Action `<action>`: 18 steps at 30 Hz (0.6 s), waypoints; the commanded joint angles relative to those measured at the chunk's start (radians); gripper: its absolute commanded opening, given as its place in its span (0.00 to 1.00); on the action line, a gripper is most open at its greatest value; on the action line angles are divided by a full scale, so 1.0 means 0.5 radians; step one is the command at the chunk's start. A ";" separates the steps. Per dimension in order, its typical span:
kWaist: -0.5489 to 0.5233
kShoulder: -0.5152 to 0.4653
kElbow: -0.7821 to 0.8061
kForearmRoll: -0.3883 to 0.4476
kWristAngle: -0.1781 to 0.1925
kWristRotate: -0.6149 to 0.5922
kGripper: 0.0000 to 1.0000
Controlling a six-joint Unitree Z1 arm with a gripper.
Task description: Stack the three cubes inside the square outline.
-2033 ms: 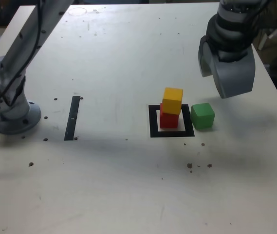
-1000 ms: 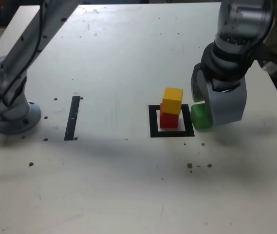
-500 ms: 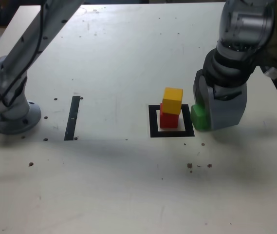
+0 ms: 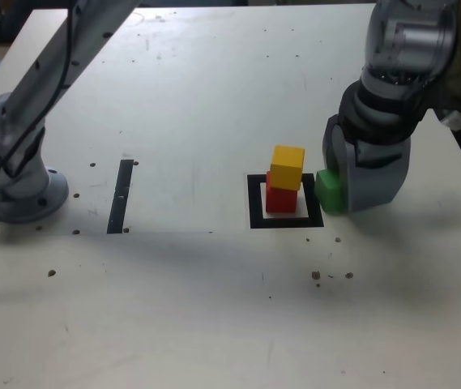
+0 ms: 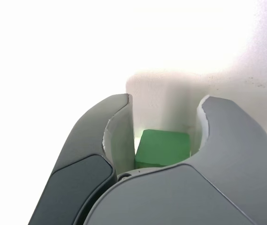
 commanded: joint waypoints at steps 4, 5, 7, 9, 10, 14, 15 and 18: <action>-0.005 -0.147 -0.111 0.055 0.045 -0.005 0.33; -0.005 -0.167 -0.131 0.068 0.054 -0.005 0.33; -0.005 -0.206 -0.163 0.098 0.068 -0.005 0.33; -0.005 -0.250 -0.180 0.134 0.079 -0.005 0.33; -0.005 -0.283 -0.179 0.161 0.087 -0.005 0.33; -0.005 -0.389 -0.118 0.248 0.110 -0.005 0.33; -0.006 -0.417 -0.091 0.263 0.114 -0.004 0.33; -0.011 -0.491 0.002 0.290 0.120 -0.002 0.33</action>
